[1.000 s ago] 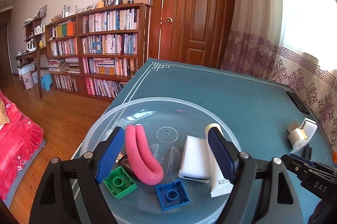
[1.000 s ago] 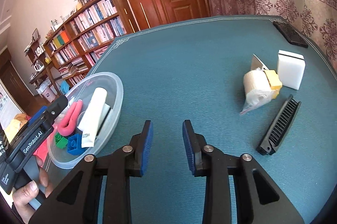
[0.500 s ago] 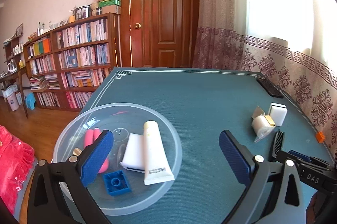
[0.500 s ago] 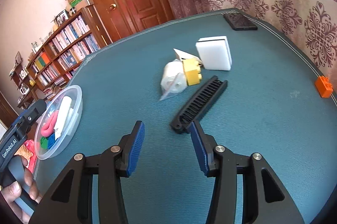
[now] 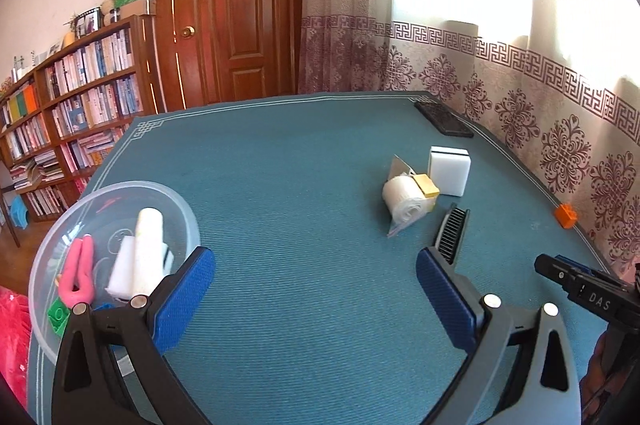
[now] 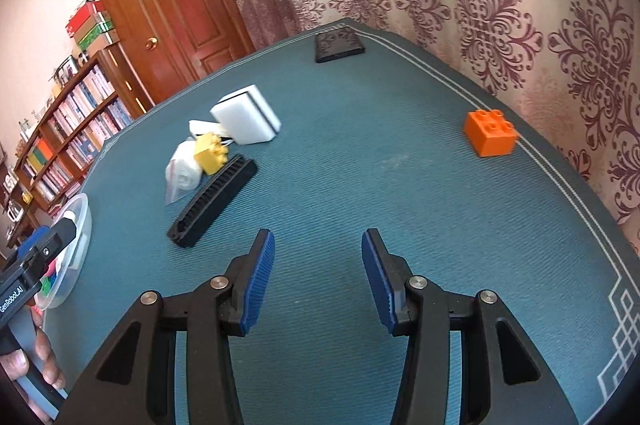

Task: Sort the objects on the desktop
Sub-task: 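Move the left tool to the black comb while the right moves to the orange brick, then grasp the black comb with the left tool while the right grasps the orange brick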

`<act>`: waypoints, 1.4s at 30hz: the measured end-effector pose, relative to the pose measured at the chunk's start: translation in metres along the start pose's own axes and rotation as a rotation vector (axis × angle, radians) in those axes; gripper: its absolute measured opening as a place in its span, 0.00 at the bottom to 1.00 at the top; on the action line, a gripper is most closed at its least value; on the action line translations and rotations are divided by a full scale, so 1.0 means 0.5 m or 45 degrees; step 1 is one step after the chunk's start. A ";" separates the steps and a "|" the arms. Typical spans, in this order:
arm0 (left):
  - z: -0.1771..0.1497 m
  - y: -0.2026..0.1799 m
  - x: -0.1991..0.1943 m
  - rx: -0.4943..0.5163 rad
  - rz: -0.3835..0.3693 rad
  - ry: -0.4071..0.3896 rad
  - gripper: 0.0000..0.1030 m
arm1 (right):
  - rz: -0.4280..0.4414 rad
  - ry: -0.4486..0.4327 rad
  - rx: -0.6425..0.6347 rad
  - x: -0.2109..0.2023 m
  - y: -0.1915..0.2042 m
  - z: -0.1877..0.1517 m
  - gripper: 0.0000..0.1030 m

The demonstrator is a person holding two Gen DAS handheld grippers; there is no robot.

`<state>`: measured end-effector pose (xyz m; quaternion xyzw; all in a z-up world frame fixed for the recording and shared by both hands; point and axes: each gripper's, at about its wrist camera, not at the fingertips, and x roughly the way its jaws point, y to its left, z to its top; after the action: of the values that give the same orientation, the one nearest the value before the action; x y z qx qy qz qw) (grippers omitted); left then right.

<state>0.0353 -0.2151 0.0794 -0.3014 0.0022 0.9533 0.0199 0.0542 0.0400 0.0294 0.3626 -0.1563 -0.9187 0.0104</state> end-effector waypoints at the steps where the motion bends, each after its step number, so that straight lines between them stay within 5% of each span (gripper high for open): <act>1: 0.000 -0.011 0.007 0.012 -0.007 0.012 0.98 | -0.016 -0.005 0.015 -0.001 -0.017 0.003 0.48; 17: 0.005 -0.149 0.095 0.168 -0.153 0.171 0.98 | -0.170 -0.072 0.086 -0.007 -0.174 0.088 0.48; 42: 0.020 -0.230 0.216 0.232 -0.223 0.292 0.92 | -0.217 -0.013 0.073 0.081 -0.211 0.147 0.48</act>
<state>-0.0543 -0.0959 0.0266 -0.4043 0.0646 0.9031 0.1297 -0.0152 0.1553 0.0221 0.3699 -0.1511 -0.9133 -0.0791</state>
